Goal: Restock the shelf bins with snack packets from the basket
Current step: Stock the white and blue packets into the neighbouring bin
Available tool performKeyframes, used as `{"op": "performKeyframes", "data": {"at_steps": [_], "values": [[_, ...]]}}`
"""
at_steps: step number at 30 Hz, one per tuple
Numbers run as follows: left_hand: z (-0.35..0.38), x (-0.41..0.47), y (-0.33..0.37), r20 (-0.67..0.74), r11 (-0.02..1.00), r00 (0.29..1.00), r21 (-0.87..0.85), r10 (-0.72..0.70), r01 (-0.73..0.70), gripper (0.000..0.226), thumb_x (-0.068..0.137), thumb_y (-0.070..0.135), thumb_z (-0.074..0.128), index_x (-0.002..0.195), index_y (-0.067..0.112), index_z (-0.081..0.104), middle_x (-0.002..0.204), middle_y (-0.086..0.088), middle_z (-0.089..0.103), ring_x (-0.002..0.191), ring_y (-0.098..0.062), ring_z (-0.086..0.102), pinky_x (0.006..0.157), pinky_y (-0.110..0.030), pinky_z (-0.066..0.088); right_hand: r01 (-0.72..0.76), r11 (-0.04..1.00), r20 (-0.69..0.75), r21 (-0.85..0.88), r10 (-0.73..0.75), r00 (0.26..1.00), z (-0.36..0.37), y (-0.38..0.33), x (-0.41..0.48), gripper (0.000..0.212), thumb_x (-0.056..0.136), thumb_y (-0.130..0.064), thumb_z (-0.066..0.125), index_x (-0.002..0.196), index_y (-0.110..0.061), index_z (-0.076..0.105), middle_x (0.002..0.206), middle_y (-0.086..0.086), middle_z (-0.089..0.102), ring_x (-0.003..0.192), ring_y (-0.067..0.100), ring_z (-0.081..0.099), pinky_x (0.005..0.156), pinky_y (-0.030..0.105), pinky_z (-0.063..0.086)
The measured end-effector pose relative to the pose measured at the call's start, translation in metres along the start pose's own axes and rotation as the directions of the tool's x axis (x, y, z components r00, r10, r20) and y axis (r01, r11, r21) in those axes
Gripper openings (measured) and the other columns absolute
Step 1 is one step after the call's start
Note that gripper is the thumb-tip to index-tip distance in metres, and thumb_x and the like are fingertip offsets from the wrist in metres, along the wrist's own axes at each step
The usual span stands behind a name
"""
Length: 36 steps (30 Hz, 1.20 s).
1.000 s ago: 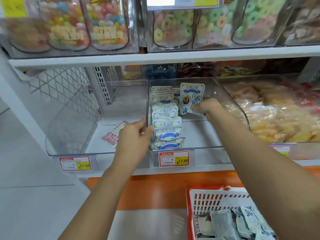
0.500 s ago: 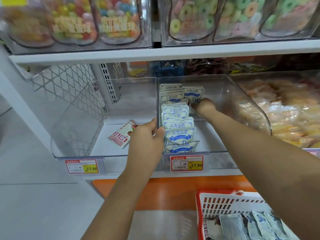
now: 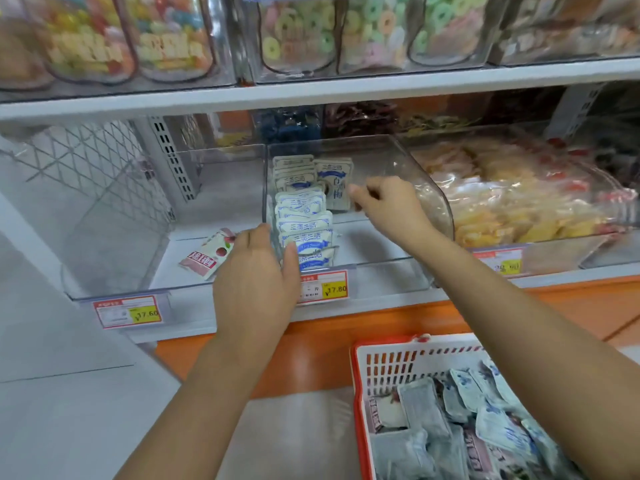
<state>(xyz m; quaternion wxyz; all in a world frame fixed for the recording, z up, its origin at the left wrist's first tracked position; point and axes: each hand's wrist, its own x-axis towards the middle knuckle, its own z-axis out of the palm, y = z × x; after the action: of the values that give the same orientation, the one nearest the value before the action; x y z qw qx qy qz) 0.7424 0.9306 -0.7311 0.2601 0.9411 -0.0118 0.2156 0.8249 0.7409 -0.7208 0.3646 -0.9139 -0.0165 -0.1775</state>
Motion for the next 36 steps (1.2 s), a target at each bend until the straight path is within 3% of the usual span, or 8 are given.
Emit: {"op": "performKeyframes", "data": {"at_steps": [6, 9, 13, 17, 21, 26, 30, 36], "values": [[0.01, -0.051, 0.037, 0.174, 0.993, 0.979, 0.032, 0.108, -0.115, 0.029, 0.097, 0.03, 0.041, 0.115, 0.012, 0.055, 0.113, -0.007, 0.054, 0.106, -0.025, 0.052, 0.084, -0.036, 0.041, -0.085, 0.988, 0.115, 0.129, 0.071, 0.991, -0.033, 0.035, -0.118, 0.04, 0.095, -0.03, 0.055, 0.061, -0.008, 0.057, 0.048, -0.012, 0.051, 0.047, 0.0, 0.044, 0.049, 0.015, 0.032], [0.037, -0.081, 0.041, 0.482, 0.956, 0.853, 0.097, 0.197, -0.276, 0.024, 0.1, 0.023, 0.038, 0.1, 0.016, 0.061, 0.102, -0.003, 0.063, 0.091, -0.022, 0.059, 0.079, -0.033, 0.047, -0.267, 0.964, 0.252, 0.021, 0.253, 0.934, -0.016, 0.089, -0.158, 0.04, 0.095, -0.03, 0.055, 0.065, -0.005, 0.062, 0.058, 0.004, 0.06, 0.054, 0.016, 0.053, 0.054, 0.031, 0.041], [0.069, -0.109, 0.028, 0.745, 0.925, 0.625, 0.028, 0.233, -0.379, 0.022, 0.096, 0.012, 0.045, 0.103, 0.01, 0.066, 0.102, -0.005, 0.068, 0.073, -0.014, 0.058, 0.064, -0.022, 0.045, -0.437, 0.876, 0.365, -0.206, 0.482, 0.796, 0.024, 0.158, -0.188, 0.037, 0.097, -0.025, 0.052, 0.066, -0.007, 0.056, 0.061, 0.009, 0.053, 0.059, 0.022, 0.05, 0.049, 0.024, 0.032], [0.097, -0.125, 0.002, 0.866, 0.97, 0.483, -0.009, 0.128, -0.243, 0.027, 0.098, 0.013, 0.04, 0.101, 0.01, 0.067, 0.099, -0.01, 0.068, 0.078, -0.02, 0.061, 0.075, -0.033, 0.055, -0.535, 0.75, 0.399, -0.388, 0.66, 0.636, 0.052, 0.216, -0.23, 0.027, 0.097, -0.021, 0.049, 0.094, 0.003, 0.061, 0.096, 0.02, 0.065, 0.093, 0.031, 0.062, 0.056, 0.026, 0.033], [0.113, -0.139, -0.011, 0.912, 0.983, 0.409, 0.048, 0.028, -0.175, 0.022, 0.095, 0.005, 0.037, 0.087, 0.003, 0.057, 0.099, -0.018, 0.065, 0.081, -0.029, 0.06, 0.067, -0.029, 0.046, -0.658, 0.637, 0.365, -0.402, 0.77, 0.523, 0.068, 0.25, -0.274, 0.02, 0.094, -0.017, 0.053, 0.076, -0.009, 0.049, 0.067, 0.003, 0.047, 0.057, 0.013, 0.046, 0.044, 0.02, 0.03], [0.117, -0.139, -0.013, 0.914, 0.985, 0.404, 0.028, 0.044, -0.17, 0.026, 0.097, 0.003, 0.034, 0.088, -0.004, 0.057, 0.094, -0.02, 0.063, 0.087, -0.035, 0.061, 0.062, -0.029, 0.039, -0.689, 0.633, 0.29, -0.353, 0.774, 0.563, 0.084, 0.264, -0.292, 0.021, 0.09, -0.018, 0.058, 0.071, -0.01, 0.057, 0.091, 0.01, 0.042, 0.057, 0.015, 0.044, 0.059, 0.023, 0.035], [0.124, -0.136, -0.013, 0.914, 0.983, 0.405, 0.053, 0.022, -0.174, 0.028, 0.098, 0.005, 0.034, 0.091, -0.005, 0.06, 0.095, -0.02, 0.064, 0.077, -0.028, 0.058, 0.061, -0.028, 0.039, -0.73, 0.615, 0.197, -0.298, 0.788, 0.583, 0.091, 0.255, -0.29, 0.045, 0.084, -0.017, 0.065, 0.048, -0.016, 0.038, 0.065, 0.007, 0.043, 0.043, 0.012, 0.034, 0.046, 0.02, 0.028], [0.139, -0.14, -0.014, 0.903, 0.982, 0.427, 0.037, 0.046, -0.185, 0.037, 0.101, 0.025, 0.034, 0.114, 0.002, 0.06, 0.106, -0.013, 0.064, 0.089, -0.025, 0.063, 0.072, -0.029, 0.05, -0.768, 0.614, 0.176, -0.181, 0.788, 0.589, 0.089, 0.225, -0.275, 0.032, 0.086, -0.007, 0.058, 0.06, -0.008, 0.039, 0.054, 0.004, 0.041, 0.047, 0.015, 0.036, 0.045, 0.022, 0.024]]}}
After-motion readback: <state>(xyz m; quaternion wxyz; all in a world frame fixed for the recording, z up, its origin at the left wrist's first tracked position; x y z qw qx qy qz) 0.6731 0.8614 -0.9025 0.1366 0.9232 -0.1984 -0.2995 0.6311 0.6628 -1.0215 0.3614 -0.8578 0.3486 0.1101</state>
